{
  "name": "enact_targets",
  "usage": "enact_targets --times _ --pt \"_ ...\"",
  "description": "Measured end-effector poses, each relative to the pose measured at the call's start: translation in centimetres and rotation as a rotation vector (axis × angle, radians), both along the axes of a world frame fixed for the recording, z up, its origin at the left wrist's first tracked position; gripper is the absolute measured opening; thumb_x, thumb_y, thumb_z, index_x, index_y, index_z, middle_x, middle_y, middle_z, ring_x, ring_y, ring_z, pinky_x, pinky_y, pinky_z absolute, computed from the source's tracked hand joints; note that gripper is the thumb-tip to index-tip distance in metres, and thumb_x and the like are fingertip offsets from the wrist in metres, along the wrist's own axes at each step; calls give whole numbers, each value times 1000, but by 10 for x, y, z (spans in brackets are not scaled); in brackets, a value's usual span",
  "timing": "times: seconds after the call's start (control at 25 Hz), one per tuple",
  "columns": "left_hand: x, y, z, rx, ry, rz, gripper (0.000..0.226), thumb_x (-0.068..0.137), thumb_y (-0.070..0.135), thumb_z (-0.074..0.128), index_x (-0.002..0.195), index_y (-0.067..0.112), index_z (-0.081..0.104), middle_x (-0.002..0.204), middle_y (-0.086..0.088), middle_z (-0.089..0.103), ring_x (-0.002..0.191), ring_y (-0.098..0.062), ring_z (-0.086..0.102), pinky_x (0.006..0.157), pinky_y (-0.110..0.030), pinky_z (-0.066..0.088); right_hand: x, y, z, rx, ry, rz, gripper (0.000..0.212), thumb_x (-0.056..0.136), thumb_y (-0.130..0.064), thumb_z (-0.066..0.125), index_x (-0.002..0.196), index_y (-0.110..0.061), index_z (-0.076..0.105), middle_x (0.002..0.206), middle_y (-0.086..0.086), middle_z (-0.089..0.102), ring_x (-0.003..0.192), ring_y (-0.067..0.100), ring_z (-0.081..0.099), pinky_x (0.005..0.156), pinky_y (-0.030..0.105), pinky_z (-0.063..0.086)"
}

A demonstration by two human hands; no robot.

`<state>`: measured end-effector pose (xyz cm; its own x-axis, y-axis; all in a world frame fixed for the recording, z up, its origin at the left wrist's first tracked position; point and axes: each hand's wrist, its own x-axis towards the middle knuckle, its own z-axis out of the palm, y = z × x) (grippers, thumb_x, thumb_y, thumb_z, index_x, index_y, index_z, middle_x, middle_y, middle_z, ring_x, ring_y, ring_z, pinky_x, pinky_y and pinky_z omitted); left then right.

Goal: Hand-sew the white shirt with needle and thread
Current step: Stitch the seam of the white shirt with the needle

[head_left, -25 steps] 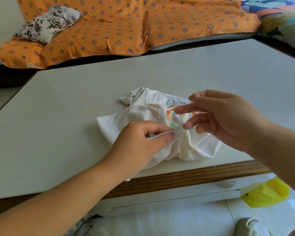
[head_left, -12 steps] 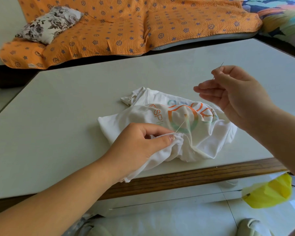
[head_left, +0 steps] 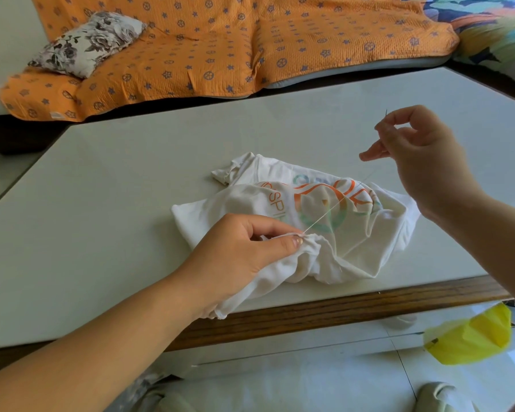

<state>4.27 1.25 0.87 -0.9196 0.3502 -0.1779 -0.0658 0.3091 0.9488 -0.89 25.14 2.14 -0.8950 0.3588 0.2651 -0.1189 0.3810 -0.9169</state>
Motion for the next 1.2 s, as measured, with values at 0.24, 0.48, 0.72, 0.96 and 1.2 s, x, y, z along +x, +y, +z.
enact_targets --times 0.24,0.48,0.72,0.96,1.2 --pt "0 0 3 -3 3 25 8 85 28 72 88 31 80 92 -3 76 97 -19 70 88 -26 53 39 -31 13 205 -195 362 12 96 -16 56 86 -22 59 78 -5 74 51 17 66 45 30 48" --pt "-1 -3 1 -17 18 7 13 90 27 67 94 27 79 96 5 77 100 -12 70 98 -37 52 73 -47 12 258 -360 577 12 94 -18 56 90 -23 66 61 2 71 52 15 68 57 19 54" --pt "-1 -5 3 -73 108 15 12 88 26 68 86 31 79 88 8 77 90 -10 71 85 -27 56 71 -42 12 228 -360 602 24 90 -9 58 88 -27 73 61 1 72 57 13 70 60 9 47" --pt "-1 -4 5 -98 132 24 11 89 27 69 85 32 78 89 1 77 93 -22 70 89 -38 55 68 -39 12 224 -398 647 21 87 -8 60 85 -24 74 63 1 73 59 12 70 65 13 51" --pt "-2 -5 5 -79 114 30 9 87 28 70 87 29 78 89 5 77 93 -18 71 89 -33 56 67 -39 12 218 -405 648 22 87 -9 60 86 -26 74 64 0 74 59 10 70 65 11 49"
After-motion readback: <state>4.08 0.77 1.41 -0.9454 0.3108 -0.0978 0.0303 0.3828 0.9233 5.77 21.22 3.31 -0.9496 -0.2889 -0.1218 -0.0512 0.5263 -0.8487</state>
